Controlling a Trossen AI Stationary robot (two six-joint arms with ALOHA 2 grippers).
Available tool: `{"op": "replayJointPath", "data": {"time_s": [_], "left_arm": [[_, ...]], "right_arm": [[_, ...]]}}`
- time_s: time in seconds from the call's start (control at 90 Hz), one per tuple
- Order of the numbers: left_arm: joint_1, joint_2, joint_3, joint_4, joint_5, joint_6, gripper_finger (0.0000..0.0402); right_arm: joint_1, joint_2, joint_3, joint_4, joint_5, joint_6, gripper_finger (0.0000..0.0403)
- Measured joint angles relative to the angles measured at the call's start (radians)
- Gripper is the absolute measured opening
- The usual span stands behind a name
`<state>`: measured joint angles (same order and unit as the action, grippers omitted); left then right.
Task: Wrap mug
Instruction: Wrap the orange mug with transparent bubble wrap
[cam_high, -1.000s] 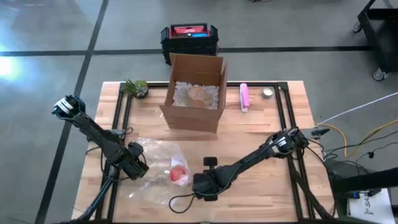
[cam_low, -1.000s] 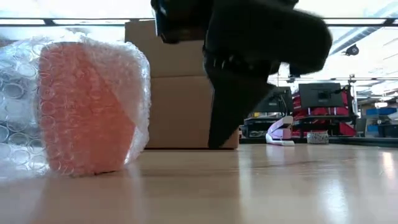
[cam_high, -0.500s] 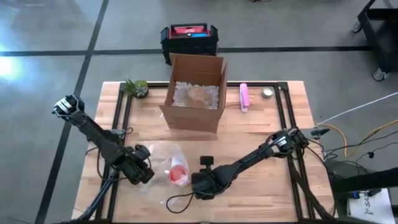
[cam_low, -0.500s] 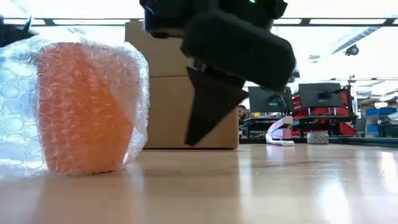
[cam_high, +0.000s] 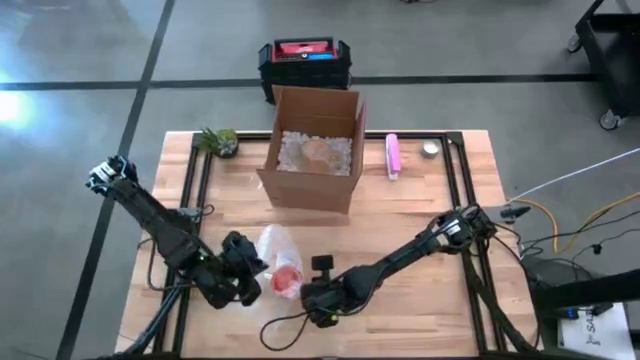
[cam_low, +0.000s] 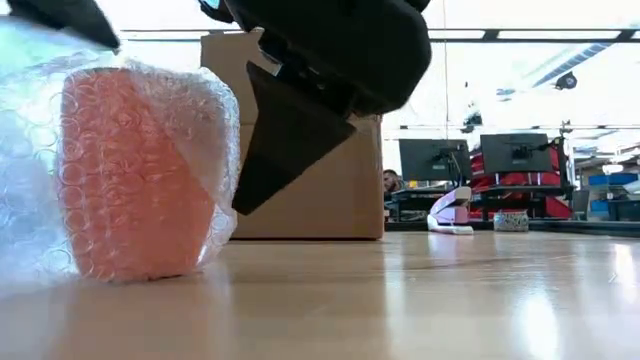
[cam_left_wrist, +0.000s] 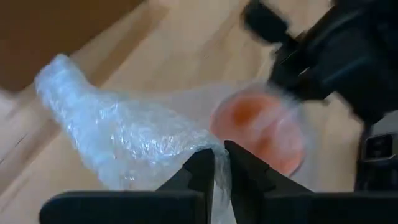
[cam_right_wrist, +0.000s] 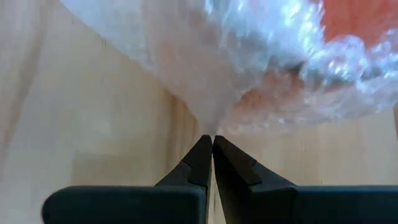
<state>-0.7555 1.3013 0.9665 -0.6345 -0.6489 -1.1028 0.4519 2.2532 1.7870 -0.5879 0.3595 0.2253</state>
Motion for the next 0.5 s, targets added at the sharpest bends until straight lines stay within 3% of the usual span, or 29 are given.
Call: {"op": "replayJointPath", "data": {"time_s": [0.244,0.5], "left_arm": [[0.019,0.132,0.0,0.297,-0.001,0.247,0.002],[0.051,0.27,0.0,0.311,0.04,0.252,0.002]], "right_arm": [[0.0,0.0,0.0,0.002,0.0,0.002,0.0002],[0.0,-0.071,0.013,-0.057,-0.002,-0.001,0.0002]]}}
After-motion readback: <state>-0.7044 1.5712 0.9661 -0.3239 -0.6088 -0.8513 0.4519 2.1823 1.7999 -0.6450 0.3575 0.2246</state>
